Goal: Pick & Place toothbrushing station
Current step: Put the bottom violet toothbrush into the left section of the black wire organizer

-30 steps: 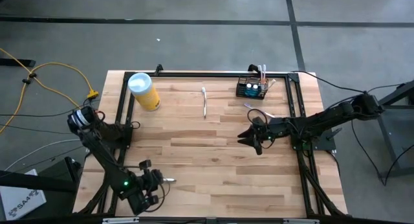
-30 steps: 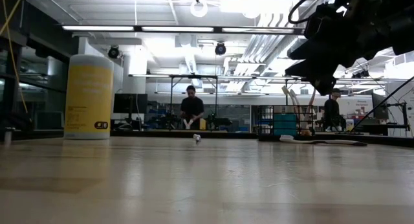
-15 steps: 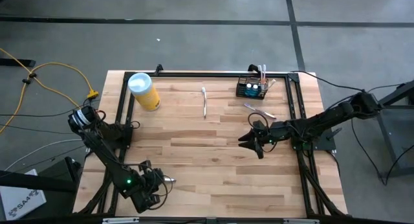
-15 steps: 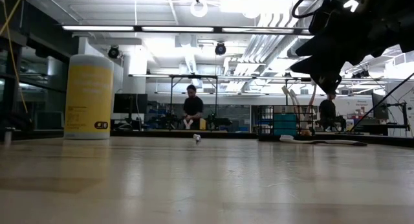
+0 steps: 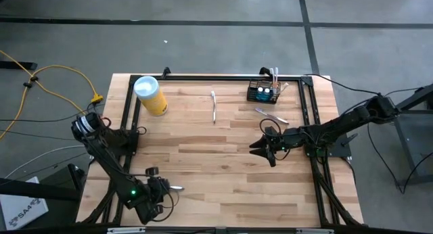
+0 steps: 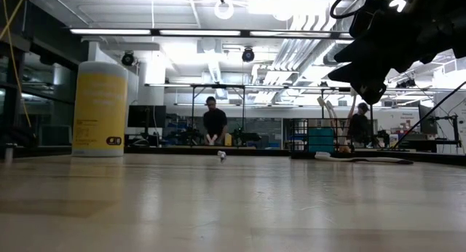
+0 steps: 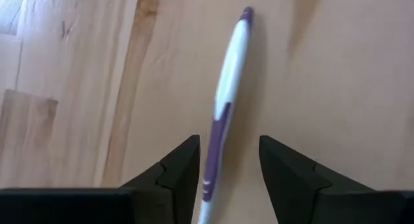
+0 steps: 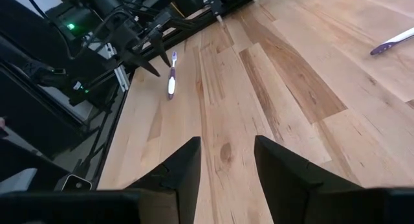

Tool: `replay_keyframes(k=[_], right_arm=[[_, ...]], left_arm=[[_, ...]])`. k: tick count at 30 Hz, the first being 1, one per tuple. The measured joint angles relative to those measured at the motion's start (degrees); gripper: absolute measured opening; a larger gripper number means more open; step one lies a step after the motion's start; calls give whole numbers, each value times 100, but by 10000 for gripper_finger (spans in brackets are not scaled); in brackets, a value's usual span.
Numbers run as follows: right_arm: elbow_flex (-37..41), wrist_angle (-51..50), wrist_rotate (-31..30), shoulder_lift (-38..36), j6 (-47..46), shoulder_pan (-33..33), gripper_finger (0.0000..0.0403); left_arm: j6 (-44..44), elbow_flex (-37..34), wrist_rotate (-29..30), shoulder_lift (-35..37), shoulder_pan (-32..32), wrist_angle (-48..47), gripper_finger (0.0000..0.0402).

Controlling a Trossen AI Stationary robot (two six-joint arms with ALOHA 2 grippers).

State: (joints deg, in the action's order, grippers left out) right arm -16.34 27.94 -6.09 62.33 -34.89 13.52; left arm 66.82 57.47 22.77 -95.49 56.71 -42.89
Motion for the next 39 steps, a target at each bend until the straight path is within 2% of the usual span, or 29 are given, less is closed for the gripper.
replay_keyframes(k=[12,39], right_arm=[[0,-4,0,0,6,0,136],[0,-7,0,0,-2,0,136]], left_arm=[[95,0,-311,-272,-92,-326,153],[-305,7,-53,-543,-136,-278,144]])
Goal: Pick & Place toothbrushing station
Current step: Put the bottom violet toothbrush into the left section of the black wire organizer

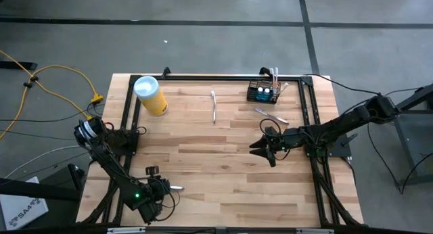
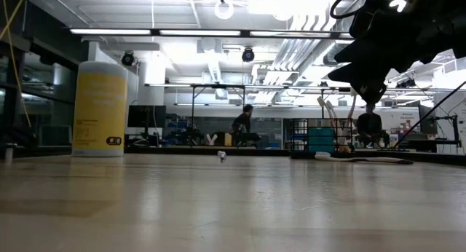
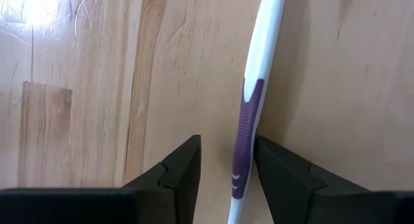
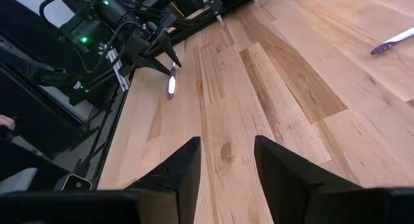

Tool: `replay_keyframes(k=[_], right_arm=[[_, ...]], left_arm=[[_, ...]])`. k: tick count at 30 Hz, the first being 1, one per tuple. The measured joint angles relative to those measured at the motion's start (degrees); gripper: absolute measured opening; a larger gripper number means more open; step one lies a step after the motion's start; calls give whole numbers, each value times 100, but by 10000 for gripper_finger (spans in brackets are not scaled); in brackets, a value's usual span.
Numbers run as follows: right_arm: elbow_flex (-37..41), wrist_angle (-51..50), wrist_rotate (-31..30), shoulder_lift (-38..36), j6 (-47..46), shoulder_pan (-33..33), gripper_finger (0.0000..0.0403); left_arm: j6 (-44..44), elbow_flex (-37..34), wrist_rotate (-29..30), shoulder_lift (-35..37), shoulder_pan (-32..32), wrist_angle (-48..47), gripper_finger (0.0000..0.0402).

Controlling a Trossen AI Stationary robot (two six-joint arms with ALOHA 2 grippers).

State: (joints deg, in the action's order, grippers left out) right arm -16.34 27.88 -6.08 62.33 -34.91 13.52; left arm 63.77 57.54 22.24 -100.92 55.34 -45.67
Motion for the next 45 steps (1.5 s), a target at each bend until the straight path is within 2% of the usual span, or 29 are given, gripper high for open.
replay_keyframes(k=[13,24,35,45], right_arm=[[0,10,21,0,-3,0,136],[0,24,2,0,-3,167,136],[0,24,-286,0,-4,378,136],[0,24,-285,0,-5,385,136]], left_arm=[[31,-243,42,0,-10,404,139],[226,-269,-529,-2,-26,400,139],[182,-264,-801,-11,-30,326,82],[57,-264,-1035,-15,-28,189,78]])
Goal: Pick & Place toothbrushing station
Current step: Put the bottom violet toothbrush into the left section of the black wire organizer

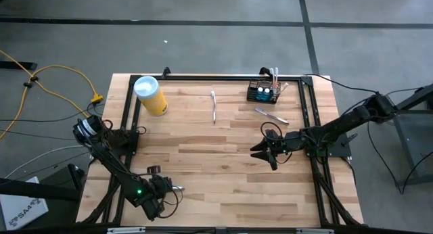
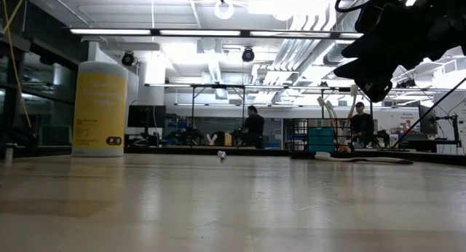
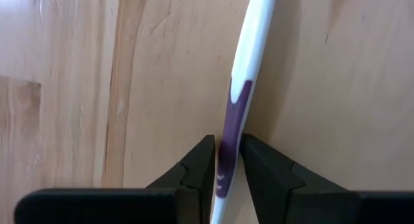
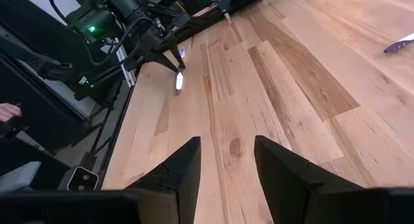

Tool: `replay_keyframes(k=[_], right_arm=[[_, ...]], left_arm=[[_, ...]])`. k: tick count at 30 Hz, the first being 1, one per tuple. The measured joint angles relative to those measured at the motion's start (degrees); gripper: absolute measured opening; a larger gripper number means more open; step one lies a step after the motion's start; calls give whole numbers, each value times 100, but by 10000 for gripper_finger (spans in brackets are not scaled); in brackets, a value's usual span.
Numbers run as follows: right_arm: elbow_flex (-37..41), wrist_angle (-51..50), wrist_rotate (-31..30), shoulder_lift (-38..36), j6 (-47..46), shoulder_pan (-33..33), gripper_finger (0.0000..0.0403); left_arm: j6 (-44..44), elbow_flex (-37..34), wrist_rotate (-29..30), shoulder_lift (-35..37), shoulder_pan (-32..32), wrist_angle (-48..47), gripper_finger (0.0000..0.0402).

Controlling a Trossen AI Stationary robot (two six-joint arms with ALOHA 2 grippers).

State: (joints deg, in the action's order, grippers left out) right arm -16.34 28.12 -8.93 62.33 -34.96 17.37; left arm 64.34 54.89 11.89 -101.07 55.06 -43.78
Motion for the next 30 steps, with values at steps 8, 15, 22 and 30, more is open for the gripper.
replay_keyframes(k=[8,15,22,30], right_arm=[[0,0,-13,0,2,0,136],[0,-2,-11,0,0,0,136],[0,-2,-13,0,2,0,136],[0,-2,-11,2,2,0,136]], left_arm=[[11,0,-139,-1,5,-91,64],[-2,-4,-100,1,-148,8,50],[-52,-4,-107,7,-395,53,52],[-59,-7,-100,10,-581,155,66]])
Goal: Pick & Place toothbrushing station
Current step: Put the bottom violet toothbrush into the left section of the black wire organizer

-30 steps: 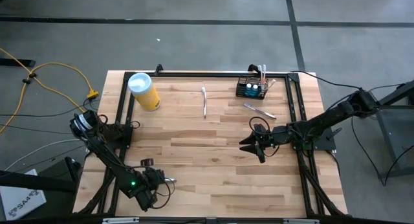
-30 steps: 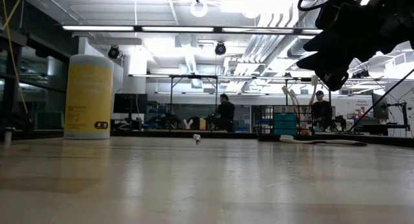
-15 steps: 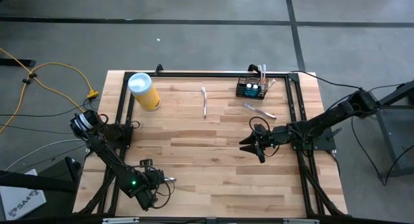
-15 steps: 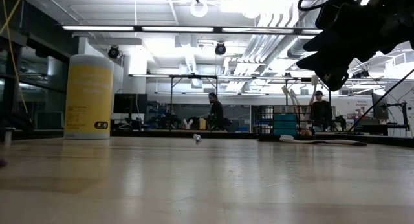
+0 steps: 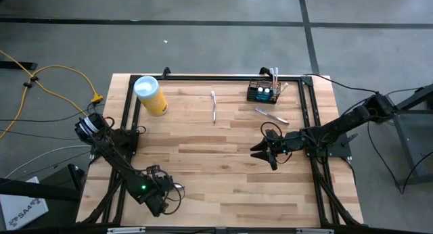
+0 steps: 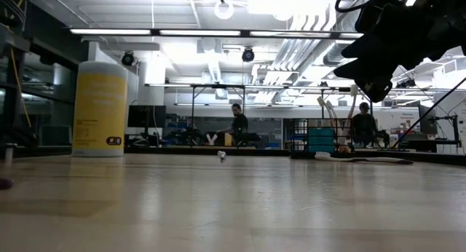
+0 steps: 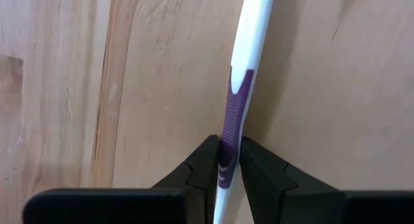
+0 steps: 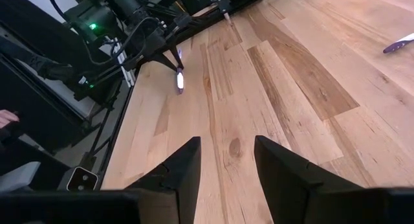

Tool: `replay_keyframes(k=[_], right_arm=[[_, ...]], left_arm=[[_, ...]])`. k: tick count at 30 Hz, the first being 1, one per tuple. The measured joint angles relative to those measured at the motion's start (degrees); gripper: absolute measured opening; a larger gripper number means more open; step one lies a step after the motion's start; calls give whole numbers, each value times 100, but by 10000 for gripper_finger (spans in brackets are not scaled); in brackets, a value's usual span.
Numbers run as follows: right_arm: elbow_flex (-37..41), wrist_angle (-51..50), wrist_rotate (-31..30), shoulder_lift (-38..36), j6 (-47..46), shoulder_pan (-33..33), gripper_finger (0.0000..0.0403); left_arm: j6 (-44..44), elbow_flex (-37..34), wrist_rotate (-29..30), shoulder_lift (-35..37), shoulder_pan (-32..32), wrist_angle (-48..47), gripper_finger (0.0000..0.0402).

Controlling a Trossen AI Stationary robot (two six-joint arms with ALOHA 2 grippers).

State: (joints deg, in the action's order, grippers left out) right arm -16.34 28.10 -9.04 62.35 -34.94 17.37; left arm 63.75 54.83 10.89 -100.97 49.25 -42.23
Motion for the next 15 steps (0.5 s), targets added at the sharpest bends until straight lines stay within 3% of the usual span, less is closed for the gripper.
replay_keyframes(k=[15], right_arm=[[0,-4,17,-1,0,0,136]], left_arm=[[224,-89,723,-4,-24,166,60]])
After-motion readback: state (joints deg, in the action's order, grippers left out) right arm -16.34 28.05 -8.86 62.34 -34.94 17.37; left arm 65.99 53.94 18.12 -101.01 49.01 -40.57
